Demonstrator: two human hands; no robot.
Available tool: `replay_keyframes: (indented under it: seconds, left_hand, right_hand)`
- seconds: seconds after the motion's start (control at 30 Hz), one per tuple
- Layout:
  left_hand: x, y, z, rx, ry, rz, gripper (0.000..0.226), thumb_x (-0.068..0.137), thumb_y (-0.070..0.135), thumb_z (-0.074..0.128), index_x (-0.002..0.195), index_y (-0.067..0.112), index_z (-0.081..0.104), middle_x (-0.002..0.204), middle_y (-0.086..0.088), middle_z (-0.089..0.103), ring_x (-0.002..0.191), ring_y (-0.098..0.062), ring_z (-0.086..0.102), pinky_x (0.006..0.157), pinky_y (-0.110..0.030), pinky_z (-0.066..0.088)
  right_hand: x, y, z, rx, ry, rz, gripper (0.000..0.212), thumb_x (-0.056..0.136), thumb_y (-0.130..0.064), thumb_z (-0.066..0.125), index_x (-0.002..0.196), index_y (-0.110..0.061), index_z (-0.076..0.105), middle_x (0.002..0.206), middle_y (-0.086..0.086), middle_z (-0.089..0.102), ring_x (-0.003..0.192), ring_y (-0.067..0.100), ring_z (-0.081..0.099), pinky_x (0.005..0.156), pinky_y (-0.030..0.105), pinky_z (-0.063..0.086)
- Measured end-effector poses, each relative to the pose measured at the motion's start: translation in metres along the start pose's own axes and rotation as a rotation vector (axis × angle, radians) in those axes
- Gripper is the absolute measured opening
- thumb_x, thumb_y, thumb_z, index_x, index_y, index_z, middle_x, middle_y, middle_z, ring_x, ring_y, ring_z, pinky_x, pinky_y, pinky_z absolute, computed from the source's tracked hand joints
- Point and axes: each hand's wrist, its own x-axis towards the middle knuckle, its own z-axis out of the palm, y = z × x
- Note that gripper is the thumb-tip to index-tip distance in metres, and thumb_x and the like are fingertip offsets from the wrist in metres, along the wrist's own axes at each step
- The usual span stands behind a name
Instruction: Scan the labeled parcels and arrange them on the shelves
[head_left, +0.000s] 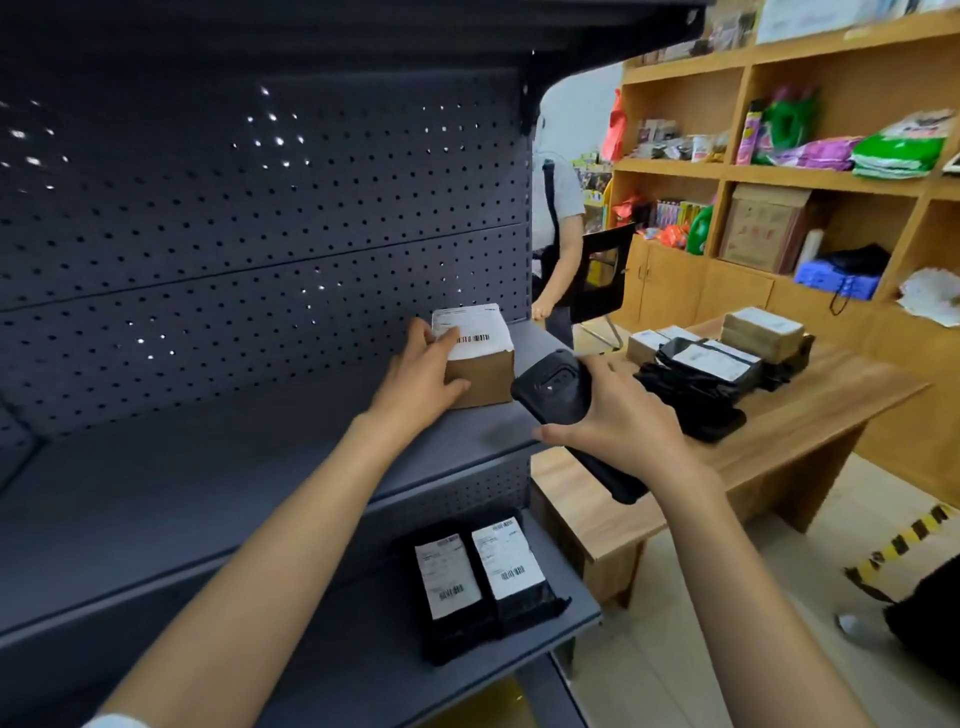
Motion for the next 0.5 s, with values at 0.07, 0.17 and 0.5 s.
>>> replay_keyframes:
  seconds: [0.07, 0.17, 0.5]
  left_hand:
    - [-0.001, 0.012, 0.006, 0.03, 0.04, -0.025, 0.07, 0.093, 0.032, 0.063, 0.152, 0.017, 0.029, 0.132, -0.008, 0.029, 0.11, -0.038, 0.048, 0.099, -0.042, 0.04]
    - [-0.005, 0.019, 0.008, 0.066, 0.083, -0.027, 0.068, 0.095, 0.031, 0.061, 0.151, 0.012, 0.027, 0.136, -0.009, 0.031, 0.114, -0.037, 0.05, 0.098, -0.044, 0.042]
    - [-0.099, -0.053, -0.056, 0.379, 0.15, -0.188, 0.064, 0.097, 0.034, 0.056, 0.153, 0.021, 0.029, 0.149, -0.005, 0.037, 0.129, -0.031, 0.044, 0.095, -0.049, 0.048]
  right_hand:
    - [0.0, 0.008, -0.004, -0.001, -0.016, -0.02, 0.082, 0.073, -0.059, 0.078, 0.139, -0.027, 0.04, 0.126, -0.001, 0.051, 0.111, 0.026, 0.058, 0.073, 0.035, 0.039]
    - [0.0, 0.013, -0.01, -0.018, -0.033, -0.047, 0.084, 0.073, -0.059, 0.078, 0.141, -0.026, 0.039, 0.127, -0.001, 0.051, 0.112, 0.026, 0.058, 0.074, 0.036, 0.041]
    - [-0.004, -0.072, 0.024, 0.044, -0.151, -0.346, 0.097, 0.071, -0.063, 0.077, 0.149, -0.026, 0.032, 0.139, 0.0, 0.047, 0.122, 0.03, 0.055, 0.091, 0.043, 0.048]
